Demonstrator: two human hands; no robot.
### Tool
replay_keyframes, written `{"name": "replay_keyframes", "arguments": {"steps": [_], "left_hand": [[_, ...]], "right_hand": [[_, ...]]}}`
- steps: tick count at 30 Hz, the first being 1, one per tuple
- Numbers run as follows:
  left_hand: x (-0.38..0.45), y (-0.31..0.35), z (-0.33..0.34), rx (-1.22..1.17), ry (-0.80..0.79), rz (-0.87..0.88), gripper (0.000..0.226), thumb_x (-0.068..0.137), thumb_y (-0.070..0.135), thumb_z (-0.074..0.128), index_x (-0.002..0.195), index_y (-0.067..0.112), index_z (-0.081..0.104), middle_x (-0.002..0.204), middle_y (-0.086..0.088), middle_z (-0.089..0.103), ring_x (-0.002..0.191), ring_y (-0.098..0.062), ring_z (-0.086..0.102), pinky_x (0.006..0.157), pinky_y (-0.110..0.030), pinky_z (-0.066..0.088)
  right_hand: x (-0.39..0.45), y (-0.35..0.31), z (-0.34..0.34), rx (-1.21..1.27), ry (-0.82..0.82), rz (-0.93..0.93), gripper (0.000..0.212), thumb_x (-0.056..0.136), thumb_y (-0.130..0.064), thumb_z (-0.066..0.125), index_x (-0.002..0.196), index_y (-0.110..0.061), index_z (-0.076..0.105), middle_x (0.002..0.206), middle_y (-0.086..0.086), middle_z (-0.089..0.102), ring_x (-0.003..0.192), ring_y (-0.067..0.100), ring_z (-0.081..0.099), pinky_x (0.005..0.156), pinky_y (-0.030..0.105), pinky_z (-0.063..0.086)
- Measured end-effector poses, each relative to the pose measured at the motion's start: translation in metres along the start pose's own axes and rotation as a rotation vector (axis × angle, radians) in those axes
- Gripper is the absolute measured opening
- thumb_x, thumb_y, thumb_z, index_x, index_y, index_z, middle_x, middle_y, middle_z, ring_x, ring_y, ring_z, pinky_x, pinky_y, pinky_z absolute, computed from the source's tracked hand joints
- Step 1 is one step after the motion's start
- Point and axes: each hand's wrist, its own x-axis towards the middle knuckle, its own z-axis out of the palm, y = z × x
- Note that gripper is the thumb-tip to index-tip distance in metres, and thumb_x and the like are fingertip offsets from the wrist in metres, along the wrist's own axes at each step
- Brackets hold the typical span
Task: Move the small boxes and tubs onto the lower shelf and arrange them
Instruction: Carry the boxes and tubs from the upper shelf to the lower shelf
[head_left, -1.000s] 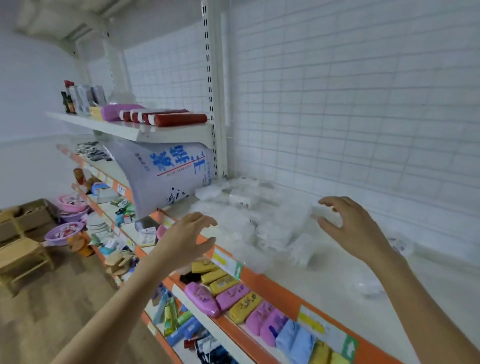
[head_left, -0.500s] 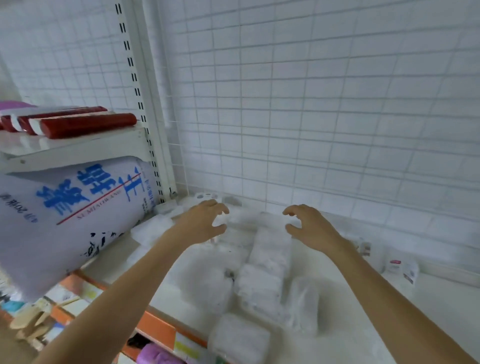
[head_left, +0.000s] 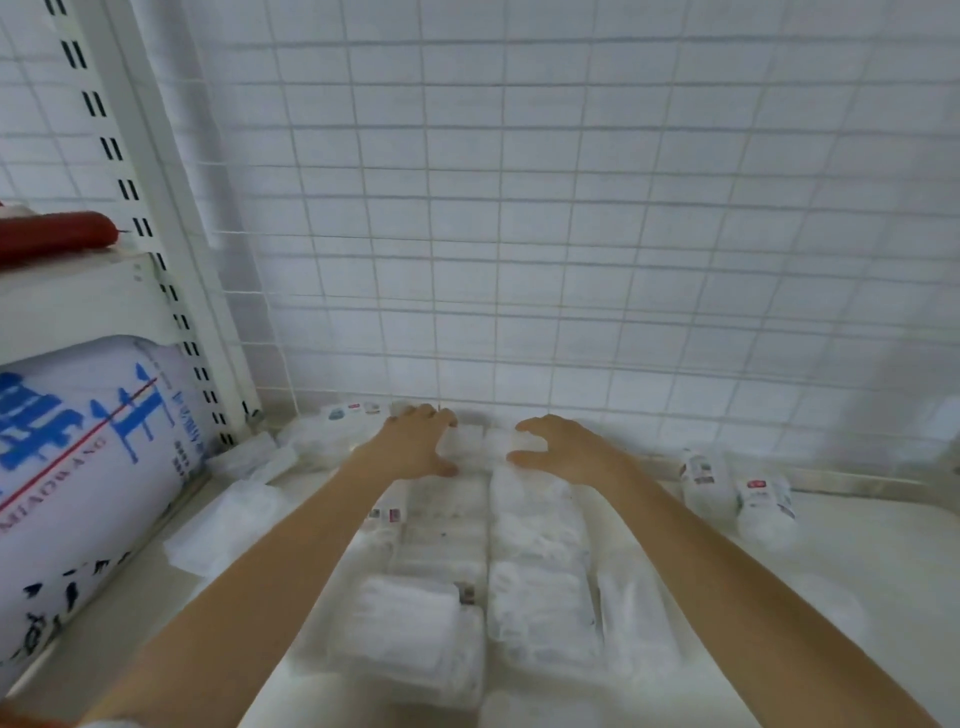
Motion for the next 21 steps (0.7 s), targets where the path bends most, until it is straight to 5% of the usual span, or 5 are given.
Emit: {"name": "replay_keyframes", "arguments": {"steps": [9, 17, 21], "left_hand": [[-0.011, -0.005, -0.008, -0.021, -0.003, 0.093, 0.055, 0.086, 0.041, 0.060, 0.131, 0.017, 0.041, 0.128, -0.006, 0.045, 0.117, -0.024, 0.044, 0.093, -0.034, 0.039], [-0.025, -0.011, -0.010, -0.282, 0.058, 0.202, 0.028, 0.098, 0.037, 0.036, 0.114, 0.018, 0.050, 0.093, 0.001, 0.059, 0.082, -0.016, 0.055, 0.075, -0.030, 0.043], [-0.032, -0.003, -0.005, -0.442, -0.001, 0.175, 0.033, 0.100, 0.034, 0.031, 0.121, 0.021, 0.053, 0.110, 0.002, 0.060, 0.098, -0.014, 0.055, 0.083, -0.025, 0.041]], "right_hand": [[-0.012, -0.001, 0.006, -0.199, 0.090, -0.065, 0.046, 0.095, -0.050, 0.036, 0.135, -0.029, 0.039, 0.130, 0.003, 0.051, 0.118, 0.023, 0.049, 0.095, 0.035, 0.038], [-0.031, -0.013, -0.012, 0.299, 0.360, -0.042, 0.036, 0.099, -0.036, 0.031, 0.106, -0.016, 0.060, 0.085, 0.004, 0.061, 0.074, 0.025, 0.060, 0.065, 0.035, 0.051], [-0.037, -0.013, -0.013, 0.414, 0.365, 0.027, 0.038, 0.099, -0.024, 0.033, 0.097, 0.003, 0.060, 0.091, 0.017, 0.065, 0.081, 0.036, 0.064, 0.064, 0.044, 0.054]]}}
